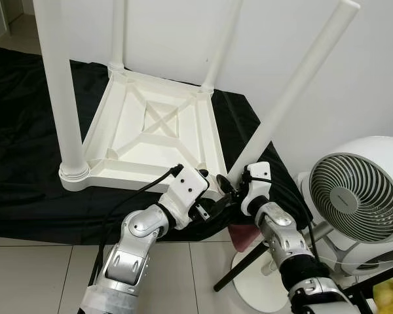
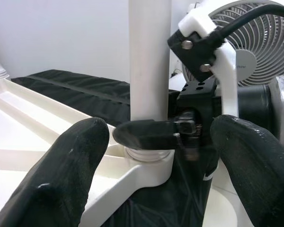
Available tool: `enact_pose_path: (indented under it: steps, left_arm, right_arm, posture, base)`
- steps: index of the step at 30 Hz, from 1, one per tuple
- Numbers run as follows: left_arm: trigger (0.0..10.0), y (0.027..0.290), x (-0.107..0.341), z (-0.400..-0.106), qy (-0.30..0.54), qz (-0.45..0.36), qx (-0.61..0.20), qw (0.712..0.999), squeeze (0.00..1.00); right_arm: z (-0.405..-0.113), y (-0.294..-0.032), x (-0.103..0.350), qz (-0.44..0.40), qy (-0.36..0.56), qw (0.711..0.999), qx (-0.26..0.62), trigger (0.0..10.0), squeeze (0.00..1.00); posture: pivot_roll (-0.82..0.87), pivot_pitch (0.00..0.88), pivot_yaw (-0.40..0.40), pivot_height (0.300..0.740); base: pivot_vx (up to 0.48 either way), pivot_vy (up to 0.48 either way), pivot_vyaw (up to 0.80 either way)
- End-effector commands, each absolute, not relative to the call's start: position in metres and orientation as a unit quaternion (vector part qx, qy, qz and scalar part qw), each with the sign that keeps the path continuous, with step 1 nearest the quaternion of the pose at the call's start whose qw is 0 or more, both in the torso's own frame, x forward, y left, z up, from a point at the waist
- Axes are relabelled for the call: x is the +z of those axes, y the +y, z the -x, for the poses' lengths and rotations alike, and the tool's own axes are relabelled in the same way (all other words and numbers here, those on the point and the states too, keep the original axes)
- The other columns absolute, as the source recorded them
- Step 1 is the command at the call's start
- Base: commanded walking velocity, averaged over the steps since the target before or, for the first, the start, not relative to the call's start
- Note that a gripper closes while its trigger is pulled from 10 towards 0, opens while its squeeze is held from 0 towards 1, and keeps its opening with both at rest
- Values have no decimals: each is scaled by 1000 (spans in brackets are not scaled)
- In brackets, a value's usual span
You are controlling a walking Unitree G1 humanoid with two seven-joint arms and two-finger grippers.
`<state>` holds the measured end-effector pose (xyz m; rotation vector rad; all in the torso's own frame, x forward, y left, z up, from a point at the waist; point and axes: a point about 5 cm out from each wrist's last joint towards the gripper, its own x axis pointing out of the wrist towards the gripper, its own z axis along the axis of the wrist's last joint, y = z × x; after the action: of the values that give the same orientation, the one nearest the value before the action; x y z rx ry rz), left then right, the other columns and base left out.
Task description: Building children table
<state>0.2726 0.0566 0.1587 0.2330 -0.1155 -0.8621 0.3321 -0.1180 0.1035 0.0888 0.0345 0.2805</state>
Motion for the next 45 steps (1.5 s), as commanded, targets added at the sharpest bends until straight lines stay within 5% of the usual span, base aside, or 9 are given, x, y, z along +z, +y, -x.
enact_pose_path:
  steps: [1, 13, 14, 24, 25, 28, 41, 43, 45]
  left_arm:
    - [10000, 56, 156, -274, -55, -111, -382, 916, 0]
    - [10000, 57, 157, -275, -55, -108, -375, 919, 0]
    - [10000, 57, 156, -275, -54, -108, -376, 919, 0]
    - [10000, 59, 155, -273, -51, -110, -382, 916, 0]
    - [10000, 59, 154, -272, -50, -111, -385, 915, 0]
    - [10000, 60, 151, -269, -45, -113, -390, 913, 0]
    - [10000, 65, 140, -264, -27, -130, -397, 908, 0]
    - [10000, 66, 141, -264, -27, -131, -395, 909, 0]
    - [10000, 66, 141, -264, -27, -132, -394, 909, 0]
  right_arm:
    - [-326, -129, 89, -47, 55, 995, 75, 10000, 0]
    - [-314, -106, 96, -94, 48, 993, 50, 10000, 0]
    - [-314, -108, 96, -90, 45, 994, 50, 10000, 1000]
    - [-314, -113, 106, -101, 26, 988, 118, 10000, 1000]
    - [-314, -116, 108, -92, 23, 985, 143, 10000, 290]
    - [-315, -125, 111, -59, 14, 980, 187, 10000, 0]
    - [-333, -148, 111, 26, 23, 954, 298, 10000, 0]
    - [-334, -148, 107, 31, 35, 950, 308, 4706, 0]
    - [-335, -149, 104, 46, 41, 950, 306, 4314, 0]
  posture:
    - [43, 0, -230, 740]
    - [47, 0, -235, 740]
    - [50, 0, -236, 740]
    - [48, 0, -235, 740]
    - [49, 0, -236, 740]
    - [48, 0, -236, 740]
    - [57, 0, -238, 740]
    - [65, 0, -239, 740]
    - [65, 0, -239, 740]
  base:
    - [0, 0, 0]
    - [0, 0, 0]
    - [0, 0, 0]
    - [0, 0, 0]
    - [0, 0, 0]
    - [0, 0, 0]
    - [0, 0, 0]
    - [0, 0, 0]
    - [0, 0, 0]
